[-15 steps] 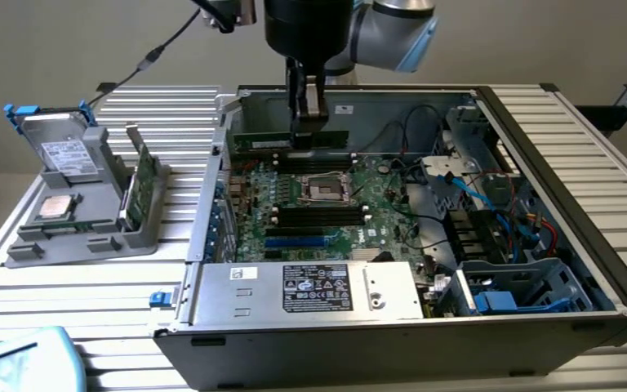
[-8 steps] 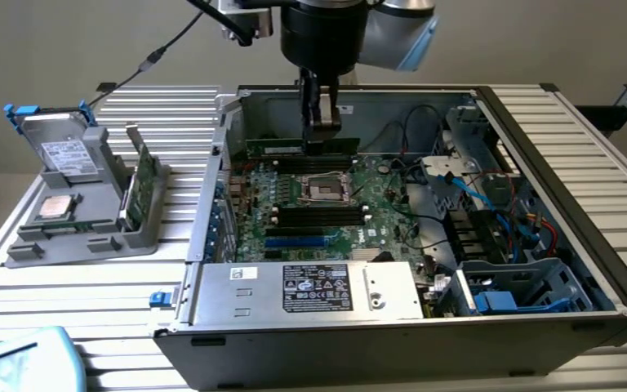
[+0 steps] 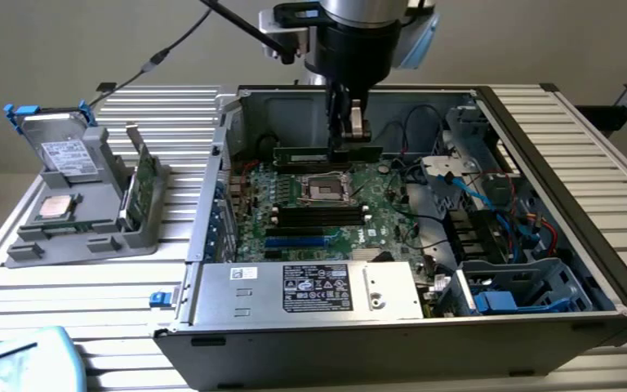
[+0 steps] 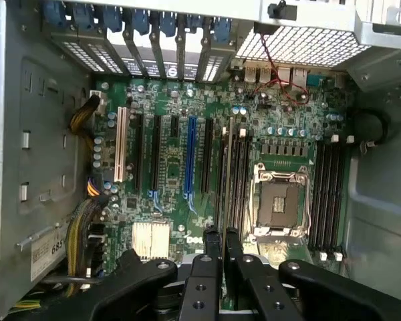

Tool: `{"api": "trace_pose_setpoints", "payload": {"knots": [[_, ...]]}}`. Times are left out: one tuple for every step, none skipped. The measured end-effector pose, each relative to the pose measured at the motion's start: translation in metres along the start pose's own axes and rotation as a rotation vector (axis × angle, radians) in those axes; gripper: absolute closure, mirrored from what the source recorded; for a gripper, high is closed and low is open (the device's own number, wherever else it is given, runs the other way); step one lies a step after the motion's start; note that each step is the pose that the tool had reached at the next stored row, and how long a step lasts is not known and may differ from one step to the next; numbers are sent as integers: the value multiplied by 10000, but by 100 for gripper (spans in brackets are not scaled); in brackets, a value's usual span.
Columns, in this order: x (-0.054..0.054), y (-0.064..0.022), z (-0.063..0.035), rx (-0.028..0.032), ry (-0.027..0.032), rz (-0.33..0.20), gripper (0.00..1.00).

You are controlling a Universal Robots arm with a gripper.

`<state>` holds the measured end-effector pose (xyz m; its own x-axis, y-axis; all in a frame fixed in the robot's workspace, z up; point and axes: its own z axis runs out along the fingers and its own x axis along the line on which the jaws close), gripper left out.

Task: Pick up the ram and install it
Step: 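Pick up the ram and move it above insertion slot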

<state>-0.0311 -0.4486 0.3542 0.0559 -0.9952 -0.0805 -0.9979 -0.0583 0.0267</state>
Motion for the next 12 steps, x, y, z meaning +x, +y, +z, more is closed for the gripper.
{"api": "trace_pose_setpoints", "payload": {"knots": [[-3, -22, 17, -1, 0, 14, 86], [-5, -41, 35, -1, -2, 29, 86], [-7, -56, 52, -4, 0, 47, 86], [-9, -70, 70, -9, 2, 65, 86], [-12, -81, 88, -13, -1, 87, 86], [-13, -89, 107, -19, -2, 113, 86], [-16, -96, 124, -27, -4, 138, 86], [-19, -101, 141, -39, -5, 165, 86], [-24, -102, 156, -59, -6, 185, 86], [-31, -104, 171, -80, -6, 198, 86], [-42, -105, 187, -104, -7, 205, 86], [-55, -107, 202, -125, -6, 212, 86]]}}
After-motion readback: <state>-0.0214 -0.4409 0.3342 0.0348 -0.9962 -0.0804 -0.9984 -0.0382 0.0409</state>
